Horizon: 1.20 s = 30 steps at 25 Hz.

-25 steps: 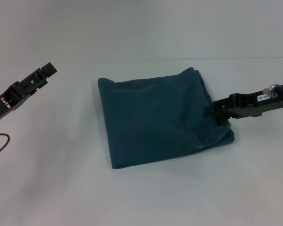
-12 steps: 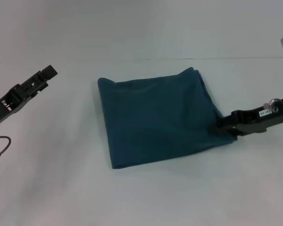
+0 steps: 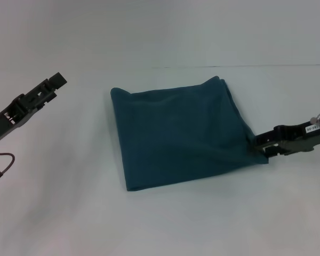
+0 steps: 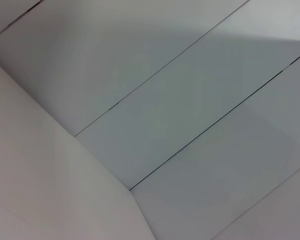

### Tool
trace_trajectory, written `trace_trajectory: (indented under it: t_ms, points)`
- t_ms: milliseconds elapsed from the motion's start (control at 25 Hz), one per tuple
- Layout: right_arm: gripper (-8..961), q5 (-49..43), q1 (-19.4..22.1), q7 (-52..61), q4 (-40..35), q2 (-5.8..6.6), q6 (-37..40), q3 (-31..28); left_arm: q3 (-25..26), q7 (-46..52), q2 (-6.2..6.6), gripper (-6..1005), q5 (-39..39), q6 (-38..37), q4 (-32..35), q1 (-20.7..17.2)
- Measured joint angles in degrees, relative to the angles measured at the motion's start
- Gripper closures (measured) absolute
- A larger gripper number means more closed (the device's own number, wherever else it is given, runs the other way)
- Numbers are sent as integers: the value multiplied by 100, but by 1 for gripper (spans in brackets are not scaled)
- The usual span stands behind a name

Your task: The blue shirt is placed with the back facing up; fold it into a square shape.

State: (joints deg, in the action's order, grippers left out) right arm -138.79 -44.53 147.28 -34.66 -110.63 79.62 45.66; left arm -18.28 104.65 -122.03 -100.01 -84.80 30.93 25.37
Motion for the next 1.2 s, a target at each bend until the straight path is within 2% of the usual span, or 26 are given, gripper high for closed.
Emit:
trace_trajectory:
  t_ms: [320,400,440,560,680,840,1200]
  points:
    - [270,61,236,-27,-458,22,170,-627,-44,115,17,139,-27,71,5,14]
    - [270,98,247,-46,-693,61,337,-716,-184,448,43,143,-136,70,46,31]
    - [270,81,219,-35,-969,148,532,-712,-289,653,55,145,-213,58,87,33]
    - [270,64,201,-1,-1224,215,653,-749,-798,1983,103,152,-795,43,373,29]
    - [270,74,199,41,-1488,279,807,-1038,-1121,3279,125,158,-1533,15,642,59]
    - [270,95,226,51,-1573,299,1039,-1411,-1285,3802,121,167,-1674,-42,600,121]
    - [270,187,292,16,-1536,304,1101,-1471,-2136,4337,33,190,-1736,572,386,351]
